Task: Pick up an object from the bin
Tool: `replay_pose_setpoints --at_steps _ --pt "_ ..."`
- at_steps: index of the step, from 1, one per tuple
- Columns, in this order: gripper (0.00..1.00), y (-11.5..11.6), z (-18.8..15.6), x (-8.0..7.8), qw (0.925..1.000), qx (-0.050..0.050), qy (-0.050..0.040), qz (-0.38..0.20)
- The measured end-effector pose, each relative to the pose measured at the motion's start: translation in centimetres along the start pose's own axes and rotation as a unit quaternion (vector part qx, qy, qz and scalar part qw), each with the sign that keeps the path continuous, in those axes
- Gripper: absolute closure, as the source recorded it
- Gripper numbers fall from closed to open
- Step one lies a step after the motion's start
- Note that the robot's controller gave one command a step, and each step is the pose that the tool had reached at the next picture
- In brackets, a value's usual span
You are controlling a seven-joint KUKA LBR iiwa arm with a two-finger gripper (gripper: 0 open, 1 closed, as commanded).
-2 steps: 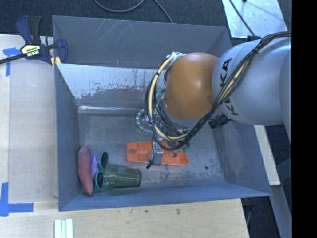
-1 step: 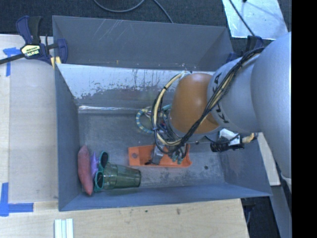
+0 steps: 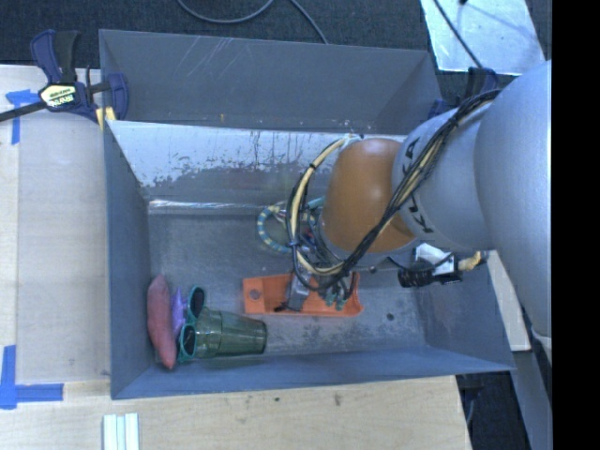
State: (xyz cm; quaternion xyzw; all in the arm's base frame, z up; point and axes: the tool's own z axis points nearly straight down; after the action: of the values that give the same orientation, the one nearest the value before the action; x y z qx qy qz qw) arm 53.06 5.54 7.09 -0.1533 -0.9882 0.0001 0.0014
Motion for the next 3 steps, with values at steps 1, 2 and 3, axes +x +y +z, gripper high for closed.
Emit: replay_pose_setpoints --at_steps 1,2,3 --pt "1.0 -0.4 -3.1 -0.1 1.0 0.002 0.0032 0.008" --pt "1.0 0.3 -5.9 -0.8 0.9997 -0.001 -0.0039 0.023" --pt "1.0 0.3 -9.0 -0.6 0.9997 0.002 0.0048 0.025"
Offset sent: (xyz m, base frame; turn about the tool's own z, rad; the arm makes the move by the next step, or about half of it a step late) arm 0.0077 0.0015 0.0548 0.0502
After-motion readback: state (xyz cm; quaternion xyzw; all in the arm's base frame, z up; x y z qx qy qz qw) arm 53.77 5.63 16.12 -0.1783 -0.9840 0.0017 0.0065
